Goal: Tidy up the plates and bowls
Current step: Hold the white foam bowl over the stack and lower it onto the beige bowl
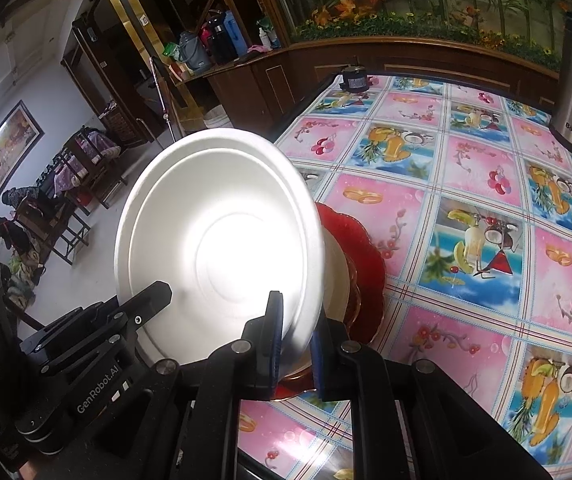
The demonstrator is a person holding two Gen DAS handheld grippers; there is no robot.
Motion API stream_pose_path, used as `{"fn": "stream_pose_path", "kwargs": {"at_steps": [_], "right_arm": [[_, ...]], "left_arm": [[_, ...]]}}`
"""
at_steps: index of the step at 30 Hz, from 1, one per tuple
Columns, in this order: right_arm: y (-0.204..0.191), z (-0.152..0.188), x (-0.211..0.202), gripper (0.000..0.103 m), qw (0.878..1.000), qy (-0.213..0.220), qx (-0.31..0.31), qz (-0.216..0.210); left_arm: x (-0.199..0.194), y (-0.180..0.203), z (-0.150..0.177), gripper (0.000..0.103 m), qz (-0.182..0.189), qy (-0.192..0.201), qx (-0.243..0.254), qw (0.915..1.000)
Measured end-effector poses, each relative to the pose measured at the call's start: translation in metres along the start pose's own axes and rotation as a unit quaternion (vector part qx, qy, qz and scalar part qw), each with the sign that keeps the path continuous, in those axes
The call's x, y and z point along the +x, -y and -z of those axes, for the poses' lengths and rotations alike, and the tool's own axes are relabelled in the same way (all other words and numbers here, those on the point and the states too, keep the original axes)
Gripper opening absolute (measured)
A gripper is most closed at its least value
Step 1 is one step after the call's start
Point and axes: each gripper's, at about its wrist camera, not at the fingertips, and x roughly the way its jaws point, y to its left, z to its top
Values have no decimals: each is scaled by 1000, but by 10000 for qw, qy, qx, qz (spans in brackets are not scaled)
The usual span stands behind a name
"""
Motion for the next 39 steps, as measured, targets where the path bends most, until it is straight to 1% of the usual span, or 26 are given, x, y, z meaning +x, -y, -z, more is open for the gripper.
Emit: {"fn": "stream_pose_path", "kwargs": {"at_steps": [14, 22, 28, 39], "right_arm": [[2, 1, 7, 12, 9998, -201, 31, -61], [9, -9, 13, 13, 9985, -452, 162, -278], [15, -11, 21, 14, 9972, -614, 232, -362], [18, -10, 22, 14, 9970, -634, 272, -362]], "left_arm": [[4, 0, 1, 15, 38, -111, 80, 9999], [8, -2, -7, 15, 148, -262, 92, 9995], [17, -1, -4, 15, 109, -365, 86, 9992], [16, 2, -5, 15, 77, -315, 139, 9994]]}}
